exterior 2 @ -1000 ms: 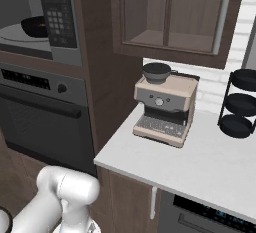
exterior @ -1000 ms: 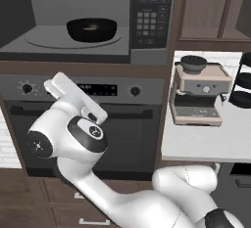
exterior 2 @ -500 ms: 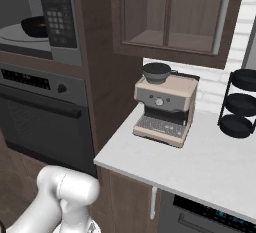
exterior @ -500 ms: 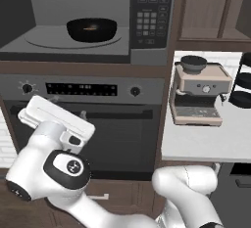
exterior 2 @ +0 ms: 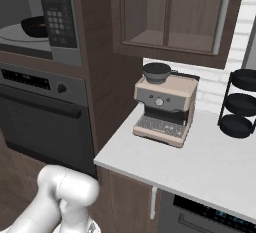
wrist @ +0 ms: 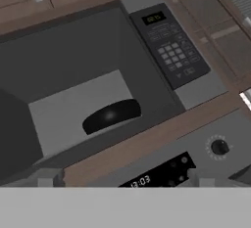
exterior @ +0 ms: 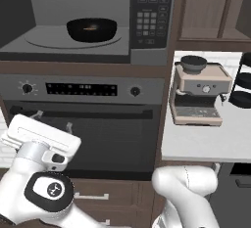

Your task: Open the microwave, place the bowl with waffle inside the microwave, then close the microwave door and turn it on.

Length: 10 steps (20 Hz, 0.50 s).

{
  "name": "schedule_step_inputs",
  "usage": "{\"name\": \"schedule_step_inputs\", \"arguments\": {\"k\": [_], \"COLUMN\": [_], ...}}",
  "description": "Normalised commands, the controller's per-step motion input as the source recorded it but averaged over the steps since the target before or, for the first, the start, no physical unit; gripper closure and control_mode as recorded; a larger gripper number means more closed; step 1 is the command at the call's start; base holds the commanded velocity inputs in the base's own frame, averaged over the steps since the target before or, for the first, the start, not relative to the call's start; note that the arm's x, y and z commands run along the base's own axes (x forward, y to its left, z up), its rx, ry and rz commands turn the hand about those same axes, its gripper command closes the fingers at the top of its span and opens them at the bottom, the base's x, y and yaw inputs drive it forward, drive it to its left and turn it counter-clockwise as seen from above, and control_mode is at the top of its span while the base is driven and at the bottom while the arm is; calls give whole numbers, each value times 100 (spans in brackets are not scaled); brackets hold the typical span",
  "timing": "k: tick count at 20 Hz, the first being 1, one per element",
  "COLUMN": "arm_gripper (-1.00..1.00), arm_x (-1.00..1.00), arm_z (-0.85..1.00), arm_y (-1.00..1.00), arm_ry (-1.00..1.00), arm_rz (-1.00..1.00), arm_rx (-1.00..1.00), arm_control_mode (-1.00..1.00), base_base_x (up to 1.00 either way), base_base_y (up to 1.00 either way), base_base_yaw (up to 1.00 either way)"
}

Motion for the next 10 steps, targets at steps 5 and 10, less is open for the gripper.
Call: {"name": "schedule_step_inputs", "arguments": {"k": [5,10], "arm_gripper": [-100,-100], "arm_x": [-4,2], "arm_z": [0,-2], "arm_y": [50,36], "arm_ry": [-20,-24], "arm_rz": [0,0], "arm_rx": [-4,-6], "arm_control_mode": [-100,-100], "base_base_x": [0,0], "base_base_y": [0,0], "base_base_yaw": [0,0]}}
